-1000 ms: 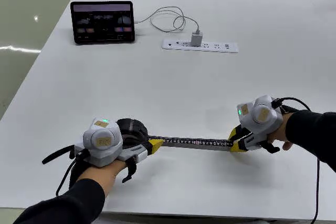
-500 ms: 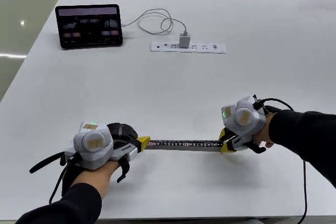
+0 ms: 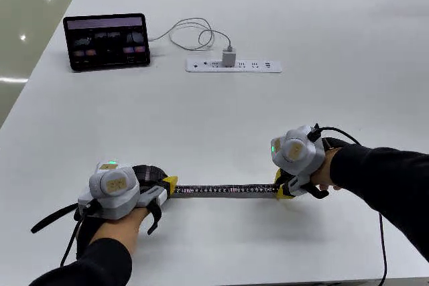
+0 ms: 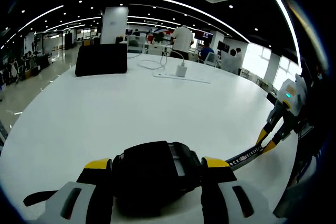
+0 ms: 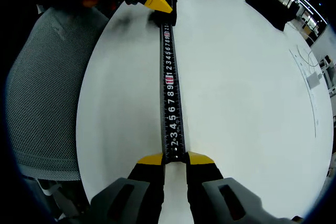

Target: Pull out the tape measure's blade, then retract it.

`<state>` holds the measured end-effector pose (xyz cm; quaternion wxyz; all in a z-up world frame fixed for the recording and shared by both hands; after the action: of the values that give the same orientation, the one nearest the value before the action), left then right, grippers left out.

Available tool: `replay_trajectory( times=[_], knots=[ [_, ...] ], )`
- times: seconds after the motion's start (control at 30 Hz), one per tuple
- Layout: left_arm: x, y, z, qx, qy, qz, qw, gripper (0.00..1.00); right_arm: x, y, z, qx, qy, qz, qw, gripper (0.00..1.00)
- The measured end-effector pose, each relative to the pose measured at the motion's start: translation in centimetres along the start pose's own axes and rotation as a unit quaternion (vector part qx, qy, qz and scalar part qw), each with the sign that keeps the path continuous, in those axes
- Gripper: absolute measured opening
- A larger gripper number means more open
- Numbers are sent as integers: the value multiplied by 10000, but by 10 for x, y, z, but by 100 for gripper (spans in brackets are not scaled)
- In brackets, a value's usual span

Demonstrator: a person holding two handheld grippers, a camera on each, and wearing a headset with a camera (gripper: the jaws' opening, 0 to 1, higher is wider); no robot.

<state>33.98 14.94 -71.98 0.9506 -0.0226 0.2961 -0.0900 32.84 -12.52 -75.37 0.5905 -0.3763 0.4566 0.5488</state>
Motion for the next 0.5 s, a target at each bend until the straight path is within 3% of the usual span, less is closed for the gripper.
replay_trajectory(
  times=[0.2,0.5],
  knots=[
    [0,0,-3,74,114,69,9999,63,0,0,0,-40,-30,61,10000,11],
    [2,-1,-5,458,172,153,9987,62,1,0,1,55,-130,17,9999,11]
  ],
)
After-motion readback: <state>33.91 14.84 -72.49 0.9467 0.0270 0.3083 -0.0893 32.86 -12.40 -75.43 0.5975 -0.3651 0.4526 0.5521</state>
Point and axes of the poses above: the centre of the closed fingertips' face, and the gripper's own axes: x roughly forward along the fingers, y roughly to its left, z roughly out of its top, the point moved 1 cm from there along -x, roughly backward along the fingers, and after that the axes turned 5 degrees about x, right-handed, at the moved point
